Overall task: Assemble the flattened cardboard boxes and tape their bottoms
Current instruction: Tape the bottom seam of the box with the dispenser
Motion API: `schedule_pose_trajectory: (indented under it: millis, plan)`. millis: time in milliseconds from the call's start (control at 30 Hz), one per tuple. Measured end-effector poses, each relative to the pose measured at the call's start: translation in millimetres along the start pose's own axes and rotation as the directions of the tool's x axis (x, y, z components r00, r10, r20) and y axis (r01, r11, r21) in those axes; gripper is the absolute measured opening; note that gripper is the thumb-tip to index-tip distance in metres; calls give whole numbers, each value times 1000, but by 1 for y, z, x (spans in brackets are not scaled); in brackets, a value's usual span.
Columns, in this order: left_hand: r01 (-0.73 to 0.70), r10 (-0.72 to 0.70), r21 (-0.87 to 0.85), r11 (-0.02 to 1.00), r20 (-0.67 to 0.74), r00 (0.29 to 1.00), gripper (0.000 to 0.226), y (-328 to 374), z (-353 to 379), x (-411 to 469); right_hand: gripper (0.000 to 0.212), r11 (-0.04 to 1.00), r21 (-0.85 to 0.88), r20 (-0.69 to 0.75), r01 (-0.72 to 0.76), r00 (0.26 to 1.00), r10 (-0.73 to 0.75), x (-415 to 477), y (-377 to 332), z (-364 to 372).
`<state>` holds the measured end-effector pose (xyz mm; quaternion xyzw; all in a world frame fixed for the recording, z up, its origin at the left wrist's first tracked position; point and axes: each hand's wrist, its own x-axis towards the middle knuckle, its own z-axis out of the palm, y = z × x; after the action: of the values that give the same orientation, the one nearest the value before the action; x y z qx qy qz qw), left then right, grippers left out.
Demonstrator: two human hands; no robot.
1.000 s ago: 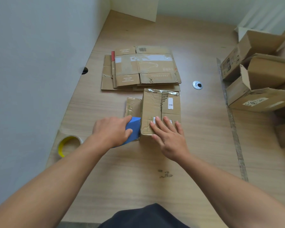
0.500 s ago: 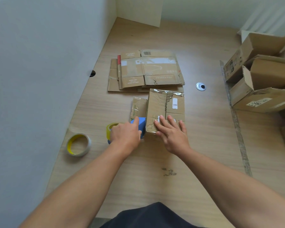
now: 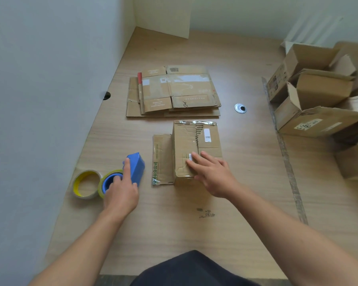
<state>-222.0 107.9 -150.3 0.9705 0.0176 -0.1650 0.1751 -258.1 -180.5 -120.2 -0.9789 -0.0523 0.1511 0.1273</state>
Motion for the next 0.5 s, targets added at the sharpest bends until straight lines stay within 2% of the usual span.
schedule_pose_trajectory:
  millis: [200,300,367,433,500]
  plan:
    - [-32,30,66,997,42,999,82,-5,-2,5,49,992,129,-161,3,987,18,-24,1,4]
    - [-18,7,166,986,68,998,76,0,-15,7,45,970,227,-262,-84,954,145,-33,8,3]
    - [-19,17,230,973,14,1000,65,11,-28,7,48,914,371,-266,-164,924,273,-34,13,1]
    - [-102,109,173,980,-29,994,58,28,-35,6,56,831,516,-226,-207,903,366,-35,17,1]
    - [-226,228,-46,973,35,973,61,52,-34,4,69,715,650,-139,-259,884,446,-34,17,4]
